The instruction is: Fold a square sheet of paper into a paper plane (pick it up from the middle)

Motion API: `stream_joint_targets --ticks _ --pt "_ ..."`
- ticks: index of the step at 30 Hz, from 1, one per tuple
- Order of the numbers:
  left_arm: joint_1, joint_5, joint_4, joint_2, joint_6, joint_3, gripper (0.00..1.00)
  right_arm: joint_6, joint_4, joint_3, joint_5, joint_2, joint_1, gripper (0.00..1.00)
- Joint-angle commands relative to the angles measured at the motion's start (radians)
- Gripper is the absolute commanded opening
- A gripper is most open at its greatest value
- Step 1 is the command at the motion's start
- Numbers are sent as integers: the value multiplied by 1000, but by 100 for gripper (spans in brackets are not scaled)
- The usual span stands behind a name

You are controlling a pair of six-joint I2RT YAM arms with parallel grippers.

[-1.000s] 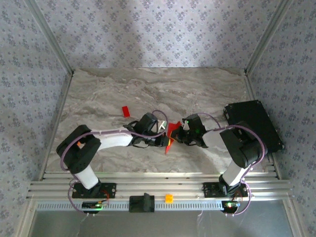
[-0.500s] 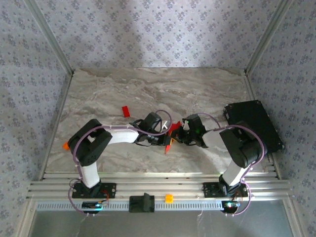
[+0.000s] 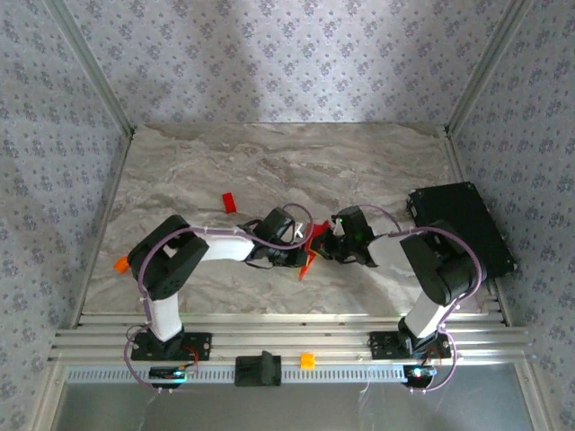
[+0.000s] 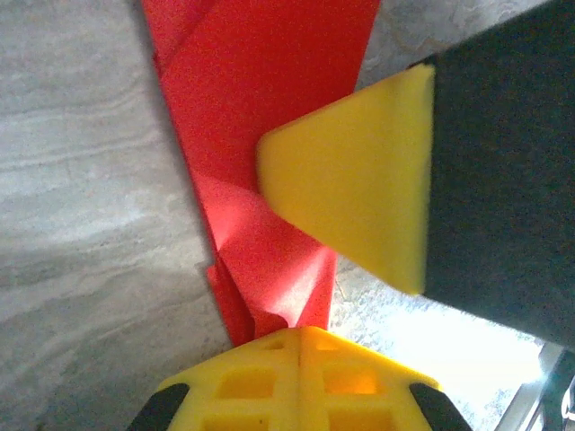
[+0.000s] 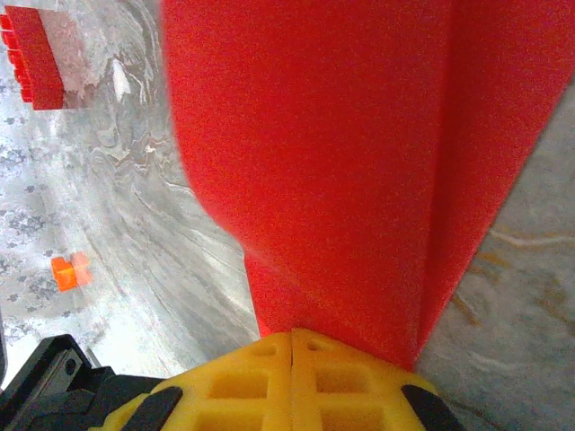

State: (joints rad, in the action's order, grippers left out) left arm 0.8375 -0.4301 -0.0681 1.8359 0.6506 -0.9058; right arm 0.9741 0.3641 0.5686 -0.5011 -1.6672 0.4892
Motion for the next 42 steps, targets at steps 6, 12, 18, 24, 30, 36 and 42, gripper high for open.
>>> stream_joint_targets --ticks 6,12,18,24,30,36,42 --pt "0 28 58 -7 -30 115 0 -100 -210 14 74 178 -40 9" --pt "-1 8 68 -14 -58 128 0 -129 -210 5 81 197 12 5" --pt "-1 8 79 -10 -69 122 0 -135 -178 60 80 83 78 3" --pt "-2 15 94 -7 -75 125 0 -138 -179 56 67 -7 16 2" --pt "-2 16 96 6 -80 134 0 -168 -164 64 21 -15 -71 3" --pt "0 15 99 9 -90 134 0 -187 -159 68 -12 41 -117 4" --pt "0 14 99 10 -91 134 0 -238 -235 83 0 164 -79 6"
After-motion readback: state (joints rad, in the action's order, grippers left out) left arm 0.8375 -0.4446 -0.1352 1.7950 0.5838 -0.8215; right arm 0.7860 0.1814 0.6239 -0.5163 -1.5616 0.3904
